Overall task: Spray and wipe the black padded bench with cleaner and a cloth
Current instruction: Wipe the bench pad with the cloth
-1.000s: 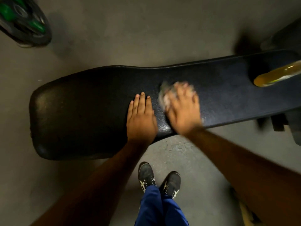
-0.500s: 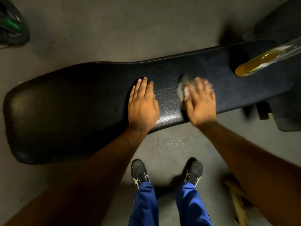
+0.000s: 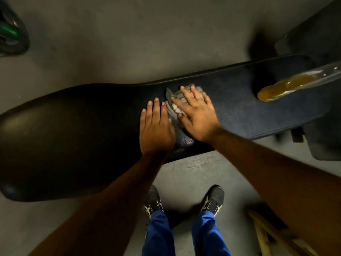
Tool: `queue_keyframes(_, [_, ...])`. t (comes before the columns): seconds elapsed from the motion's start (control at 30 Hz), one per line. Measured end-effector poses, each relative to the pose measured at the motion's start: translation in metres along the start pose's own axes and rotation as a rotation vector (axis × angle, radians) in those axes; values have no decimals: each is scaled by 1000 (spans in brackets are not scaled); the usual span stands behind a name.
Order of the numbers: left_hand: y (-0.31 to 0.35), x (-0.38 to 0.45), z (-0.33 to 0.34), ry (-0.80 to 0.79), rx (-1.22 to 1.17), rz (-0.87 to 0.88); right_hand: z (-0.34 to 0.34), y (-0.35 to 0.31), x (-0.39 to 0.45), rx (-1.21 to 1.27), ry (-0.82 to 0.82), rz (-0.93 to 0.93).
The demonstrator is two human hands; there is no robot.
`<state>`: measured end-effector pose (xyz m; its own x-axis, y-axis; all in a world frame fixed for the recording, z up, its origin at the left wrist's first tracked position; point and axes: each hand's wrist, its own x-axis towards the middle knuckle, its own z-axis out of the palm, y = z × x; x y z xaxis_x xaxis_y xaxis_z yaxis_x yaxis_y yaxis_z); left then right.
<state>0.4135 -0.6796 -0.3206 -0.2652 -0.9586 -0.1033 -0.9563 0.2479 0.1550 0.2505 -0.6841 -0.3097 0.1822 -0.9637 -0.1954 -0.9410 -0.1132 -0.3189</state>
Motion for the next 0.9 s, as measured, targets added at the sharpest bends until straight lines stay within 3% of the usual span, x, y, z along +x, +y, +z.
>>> queue_keyframes(0.03, [0,1,0,-10,4,2,-6,15,7,-22,22,-16])
queue_keyframes(0.13, [-1,0,3,16,4,3,-18,42,40,39,107,425])
queue_keyframes(0.17, [-1,-1,4,15,3,3,-16,35,46,47,86,457])
queue_keyframes(0.27, [0,-2,4,20,-1,9,-4,13,30,-27,4,-29])
queue_keyframes(0.3, [0,-2,3,14,1,7,-7,22,26,-28,-11,-111])
queue_keyframes(0.33, [0,-1,2,13,-2,5,-12,35,27,-25,17,-65])
queue_keyframes(0.43, [1,-2,3,3,5,-8,-18,50,35,2,96,469])
queue_keyframes(0.47, [1,-2,2,-1,10,-11,-14,40,31,-12,80,483])
queue_keyframes(0.57, [3,-1,0,-5,30,-12,-7,26,-5,-46,-32,49])
queue_keyframes(0.6, [2,0,0,-6,30,-17,-11,37,-11,-45,-54,-19])
queue_keyframes(0.63, [2,0,0,-5,26,-21,-13,49,-11,-47,-15,28])
queue_keyframes(0.73, [2,-1,3,-6,26,-6,-12,58,-10,-46,77,507])
queue_keyframes(0.77, [2,-2,3,-5,31,-7,-8,46,-15,-69,56,494])
queue_keyframes(0.9, [3,-4,-2,-19,28,-27,-5,22,-52,-92,-100,85])
